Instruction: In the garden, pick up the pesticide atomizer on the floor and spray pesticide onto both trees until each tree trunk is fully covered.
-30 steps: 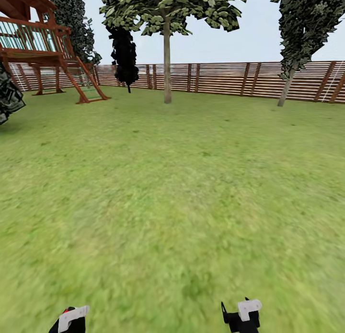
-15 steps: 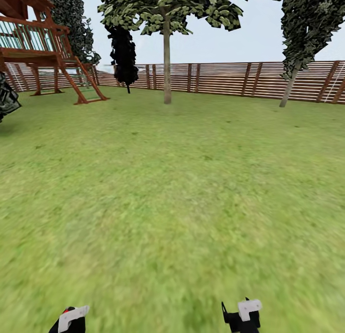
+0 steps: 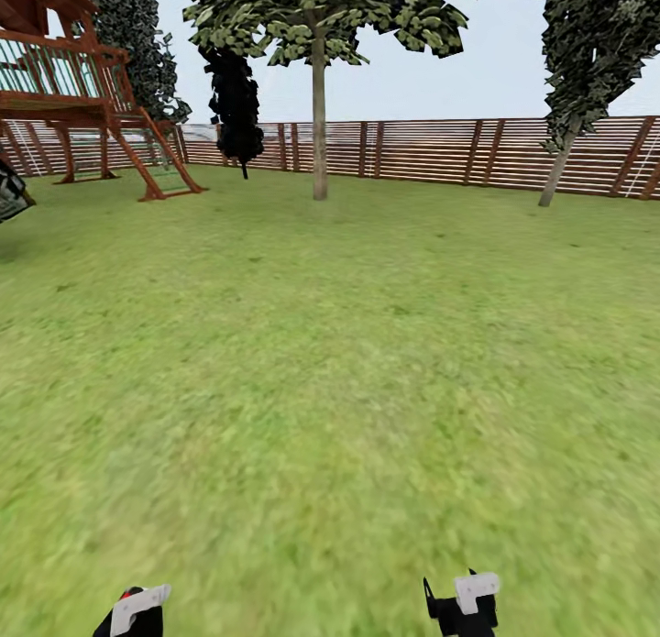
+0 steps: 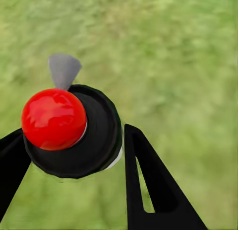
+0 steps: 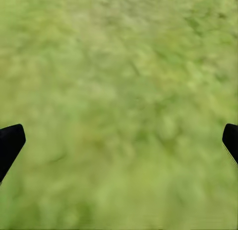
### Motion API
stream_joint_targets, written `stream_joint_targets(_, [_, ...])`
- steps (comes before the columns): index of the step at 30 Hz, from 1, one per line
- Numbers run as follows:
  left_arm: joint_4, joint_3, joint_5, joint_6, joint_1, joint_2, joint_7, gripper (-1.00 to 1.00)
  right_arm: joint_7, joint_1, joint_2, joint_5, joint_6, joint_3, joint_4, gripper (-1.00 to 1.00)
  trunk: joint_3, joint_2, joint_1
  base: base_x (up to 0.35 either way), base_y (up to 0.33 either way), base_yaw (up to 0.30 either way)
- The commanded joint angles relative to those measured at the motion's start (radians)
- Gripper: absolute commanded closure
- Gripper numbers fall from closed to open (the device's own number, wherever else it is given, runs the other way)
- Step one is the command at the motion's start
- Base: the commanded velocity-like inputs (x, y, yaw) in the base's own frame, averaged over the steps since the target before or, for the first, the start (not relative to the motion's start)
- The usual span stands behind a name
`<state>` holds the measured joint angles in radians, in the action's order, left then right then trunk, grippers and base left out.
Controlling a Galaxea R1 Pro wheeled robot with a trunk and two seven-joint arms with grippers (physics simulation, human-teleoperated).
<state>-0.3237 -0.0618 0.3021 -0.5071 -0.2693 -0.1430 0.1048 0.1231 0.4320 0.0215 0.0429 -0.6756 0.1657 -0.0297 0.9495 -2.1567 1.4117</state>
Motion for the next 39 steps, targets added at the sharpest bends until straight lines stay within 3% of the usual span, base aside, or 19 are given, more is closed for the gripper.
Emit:
stream_joint_targets(1, [0.0,-0.007,0.002,-0.002,-0.001,-0.001,0.007,1.0,0.01,0.001,0.0,0.005,-0.001,0.008,0.001,-1.0,0.001,0.0,0.0,0.34,0.0,0.0])
stream_joint_targets(39, [-0.002,-0.007,0.002,-0.004,-0.001,-0.002,0.006,1.0,0.01,0.001,-0.001,0.005,-0.001,0.009,0.001,-1.0,0.001,0.0,0.0,0.34,0.0,0.0])
